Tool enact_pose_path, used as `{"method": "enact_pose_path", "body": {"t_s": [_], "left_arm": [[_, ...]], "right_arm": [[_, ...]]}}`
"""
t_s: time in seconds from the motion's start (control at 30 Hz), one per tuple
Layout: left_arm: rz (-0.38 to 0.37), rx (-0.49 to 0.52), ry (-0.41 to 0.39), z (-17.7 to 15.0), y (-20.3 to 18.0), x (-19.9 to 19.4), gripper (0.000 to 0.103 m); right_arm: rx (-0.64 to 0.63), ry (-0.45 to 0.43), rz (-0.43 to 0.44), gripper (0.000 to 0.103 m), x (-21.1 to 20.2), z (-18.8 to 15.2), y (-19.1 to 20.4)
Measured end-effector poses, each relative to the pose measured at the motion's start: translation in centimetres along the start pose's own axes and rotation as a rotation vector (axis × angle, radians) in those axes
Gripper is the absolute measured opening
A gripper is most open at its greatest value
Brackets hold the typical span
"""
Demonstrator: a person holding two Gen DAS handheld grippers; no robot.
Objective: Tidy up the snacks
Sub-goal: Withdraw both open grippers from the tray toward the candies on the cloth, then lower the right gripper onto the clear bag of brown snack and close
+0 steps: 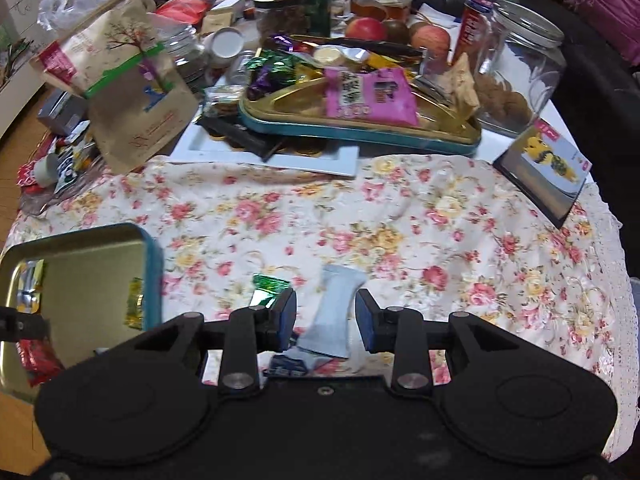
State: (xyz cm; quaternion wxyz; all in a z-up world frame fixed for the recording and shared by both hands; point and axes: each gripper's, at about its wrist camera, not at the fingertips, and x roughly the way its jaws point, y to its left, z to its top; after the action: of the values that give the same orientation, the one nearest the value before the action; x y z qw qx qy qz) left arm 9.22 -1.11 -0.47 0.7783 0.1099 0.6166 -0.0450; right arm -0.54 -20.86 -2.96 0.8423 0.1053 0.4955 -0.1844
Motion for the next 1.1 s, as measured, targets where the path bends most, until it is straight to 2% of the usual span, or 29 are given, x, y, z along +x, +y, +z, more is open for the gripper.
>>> {"method": "enact_pose_path", "body": {"t_s": [0.17,0.3,0.53,0.63,0.77,0.9,0.97,1.1], "left_arm": [[0.012,0.028,-0.013,-0.1,-1.3,-0.2,0.046],[0.015,0.062,-0.019,-0.3,-2.6,-0.3,0.046],[0.016,0.132,-0.026,-0.9,-5.1,-0.4,0.046],[0.017,0.156,-0.029,-1.1,-6.0,-0.4,0.046],[0.026,0.177,-0.030,-1.3,-7.0,-0.3,0.046],[0.026,0.190,-0.026,-1.4,-7.6,-0.2,0.046],[0.024,0.197,-0.025,-1.5,-7.9,-0.2,0.046],[0.020,0.218,-0.020,-1.7,-8.6,0.0,0.046]], "right_arm": [[0.004,-0.047,-0.078,0.034,0.0,-0.5,-1.8],[0.026,-0.083,-0.108,0.029,-0.1,-0.9,-3.2],[0.124,-0.094,-0.017,0.029,-0.3,-1.3,-6.1],[0.102,-0.113,-0.022,0.029,-0.5,-1.5,-6.6],[0.074,-0.093,-0.011,0.029,-0.2,-1.8,-7.3],[0.070,-0.043,0.003,0.023,0.6,-2.4,-8.1],[0.064,-0.041,0.018,0.014,0.7,-2.8,-8.5],[0.072,-0.052,-0.026,0.013,0.6,-3.7,-9.4]]}}
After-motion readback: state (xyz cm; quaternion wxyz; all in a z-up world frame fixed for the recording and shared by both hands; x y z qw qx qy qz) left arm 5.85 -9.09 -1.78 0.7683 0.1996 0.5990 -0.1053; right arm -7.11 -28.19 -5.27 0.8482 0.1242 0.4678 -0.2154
